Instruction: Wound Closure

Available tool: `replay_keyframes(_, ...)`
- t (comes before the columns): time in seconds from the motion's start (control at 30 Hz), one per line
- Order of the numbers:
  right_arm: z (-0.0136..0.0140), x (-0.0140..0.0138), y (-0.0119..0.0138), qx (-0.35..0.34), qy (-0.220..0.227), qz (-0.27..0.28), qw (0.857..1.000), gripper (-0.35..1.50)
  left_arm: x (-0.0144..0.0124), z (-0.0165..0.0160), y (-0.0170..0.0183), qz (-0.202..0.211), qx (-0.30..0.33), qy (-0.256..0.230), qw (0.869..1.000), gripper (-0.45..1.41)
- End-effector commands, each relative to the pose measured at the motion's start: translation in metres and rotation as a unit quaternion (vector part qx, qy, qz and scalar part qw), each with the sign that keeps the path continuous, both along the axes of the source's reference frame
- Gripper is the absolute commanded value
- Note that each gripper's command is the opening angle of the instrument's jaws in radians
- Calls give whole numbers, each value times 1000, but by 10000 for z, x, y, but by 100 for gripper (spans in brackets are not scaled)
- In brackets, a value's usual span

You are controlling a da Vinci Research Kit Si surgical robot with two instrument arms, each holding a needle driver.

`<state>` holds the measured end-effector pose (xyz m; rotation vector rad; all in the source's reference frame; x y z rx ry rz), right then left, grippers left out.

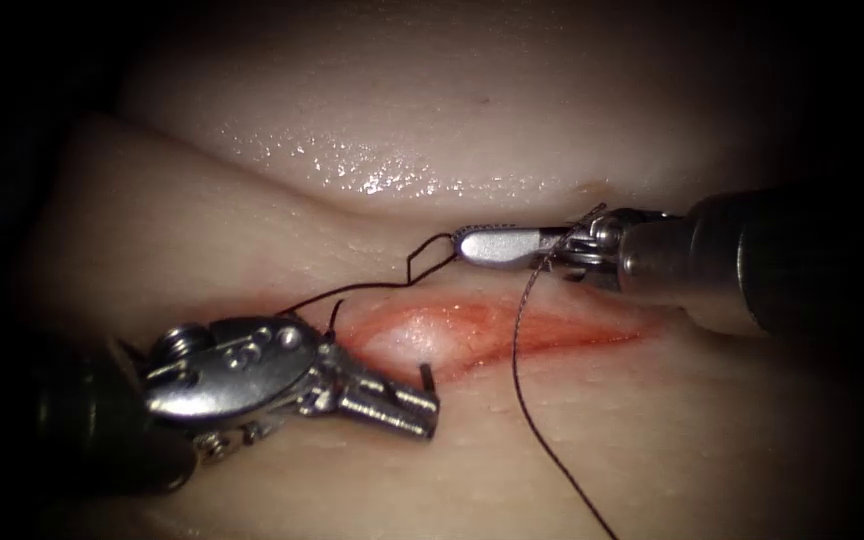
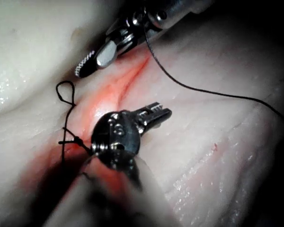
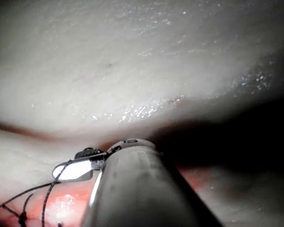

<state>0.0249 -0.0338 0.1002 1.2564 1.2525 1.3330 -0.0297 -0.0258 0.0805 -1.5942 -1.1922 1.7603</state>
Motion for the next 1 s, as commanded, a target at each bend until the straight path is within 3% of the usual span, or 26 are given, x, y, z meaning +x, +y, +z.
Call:
replay_keyframes(0.03, 5, 3, -2, -1, 1, -9, 1000, 126, -2, -3, -7, 7, 5, -8, 1000, -45)
replay_keyframes(0.07, 5, 2, -2, -10, -2, -11, 1000, 126, -1, -7, -8, 11, 7, -12, 1000, -45)
replay_keyframes(0.2, 5, -5, 3, -174, -43, -26, 983, 116, 10, -32, -6, -9, -43, 0, 999, -45)
replay_keyframes(0.23, 5, -6, 6, -208, -51, -29, 976, 116, 12, -36, -4, -13, -60, 5, 998, -45)
replay_keyframes(0.3, 5, -13, 30, -303, -84, -63, 947, 123, 17, -54, 2, -32, -134, 36, 990, -45)
replay_keyframes(0.33, 4, -16, 43, -340, -97, -75, 932, 129, 17, -60, 6, -37, -185, 64, 980, -45)
replay_keyframes(0.37, 1, -20, 53, -365, -102, -74, 922, 119, 16, -64, 9, -40, -226, 92, 969, -45)
replay_keyframes(0.4, -2, -23, 58, -370, -106, -73, 920, 114, 16, -65, 10, -40, -253, 108, 961, -45)
replay_keyframes(0.43, -8, -29, 69, -384, -124, -66, 912, 113, 16, -67, 13, -48, -298, 136, 944, -45)
replay_keyframes(0.57, -34, -40, 96, -395, -158, -59, 903, 118, 17, -68, 19, -48, -364, 173, 914, -45)
replay_keyframes(0.6, -41, -40, 101, -391, -165, -59, 904, 123, 18, -68, 21, -47, -380, 182, 905, -45)
replay_keyframes(0.67, -66, -34, 107, -365, -135, -47, 920, 126, 18, -67, 27, -46, -427, 214, 877, -45)
replay_keyframes(0.7, -73, -30, 105, -343, -124, -49, 930, 116, 17, -66, 28, -45, -441, 219, 869, -45)
replay_keyframes(0.73, -90, -20, 99, -257, -104, -52, 959, 101, 15, -65, 30, -47, -458, 228, 858, -45)
replay_keyframes(0.8, -104, -7, 92, -223, -85, -56, 969, 99, 13, -64, 32, -44, -476, 233, 847, -45)
replay_keyframes(0.83, -113, 4, 85, -197, -72, -59, 976, 101, 11, -64, 34, -38, -498, 244, 831, -45)
replay_keyframes(0.87, -113, 4, 85, -197, -72, -59, 976, 101, 11, -64, 34, -38, -498, 244, 831, -45)
replay_keyframes(0.93, -128, 25, 72, -123, -61, -76, 988, 86, 7, -62, 31, -32, -516, 256, 817, -45)
replay_keyframes(1.0, -130, 33, 64, -109, -67, -102, 986, 84, 5, -60, 25, -29, -524, 263, 810, -45)
